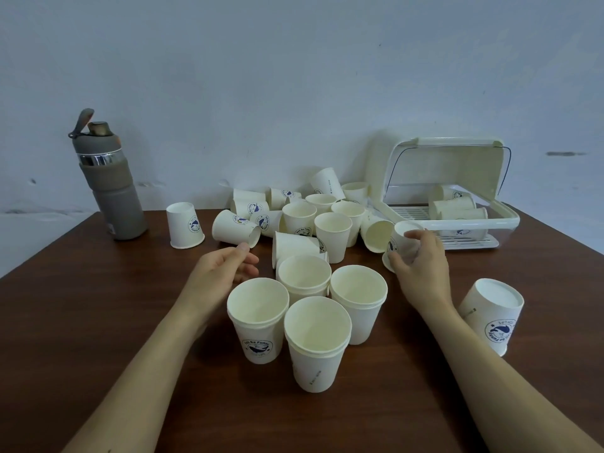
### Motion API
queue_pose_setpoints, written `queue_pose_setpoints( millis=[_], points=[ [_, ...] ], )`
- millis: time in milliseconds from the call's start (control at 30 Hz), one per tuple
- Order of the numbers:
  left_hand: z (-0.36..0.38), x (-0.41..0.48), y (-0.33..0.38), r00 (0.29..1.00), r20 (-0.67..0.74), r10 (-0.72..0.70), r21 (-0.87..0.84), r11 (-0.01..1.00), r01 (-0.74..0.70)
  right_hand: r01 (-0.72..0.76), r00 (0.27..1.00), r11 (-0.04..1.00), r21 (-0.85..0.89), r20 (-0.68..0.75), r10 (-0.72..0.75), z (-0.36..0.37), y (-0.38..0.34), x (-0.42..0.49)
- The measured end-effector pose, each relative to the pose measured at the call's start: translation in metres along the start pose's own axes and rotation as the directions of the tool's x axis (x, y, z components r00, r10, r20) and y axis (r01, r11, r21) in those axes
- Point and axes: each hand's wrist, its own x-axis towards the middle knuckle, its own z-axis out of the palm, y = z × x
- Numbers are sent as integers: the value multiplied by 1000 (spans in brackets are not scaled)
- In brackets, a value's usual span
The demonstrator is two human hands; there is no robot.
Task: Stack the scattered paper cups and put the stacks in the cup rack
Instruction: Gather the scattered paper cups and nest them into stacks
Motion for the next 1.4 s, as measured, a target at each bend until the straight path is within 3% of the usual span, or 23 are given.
queue_pose_setpoints(
  millis=[267,367,467,667,800,967,1200,1400],
  points=[
    [-2,0,0,1000,3,3,-15,1000,-3,62,989,998,-27,-132,-65,-5,-4,-4],
    [-3,0,2,1000,5,4,-24,1000,-4,12,984,980,199,-177,24,-10,-13,-6],
    [-4,0,3,999,-14,31,-22,999,-31,-24,980,872,489,-161,118,-17,-25,-11],
    [-4,-12,17,966,-15,259,87,963,-256,-9,999,661,750,27,-17,-21,-38,-19],
    [-6,-19,25,920,39,390,99,915,-392,91,970,655,750,82,-229,-26,-51,-34],
    [-7,-28,31,860,68,506,89,855,-511,159,922,590,792,95,-376,-28,-58,-47],
    [6,-35,29,828,175,532,9,840,-542,292,834,663,689,156,-529,-25,-66,-57],
    [5,-29,28,817,114,566,-118,824,-554,465,801,710,529,91,-592,-34,-66,-55]
  ],
)
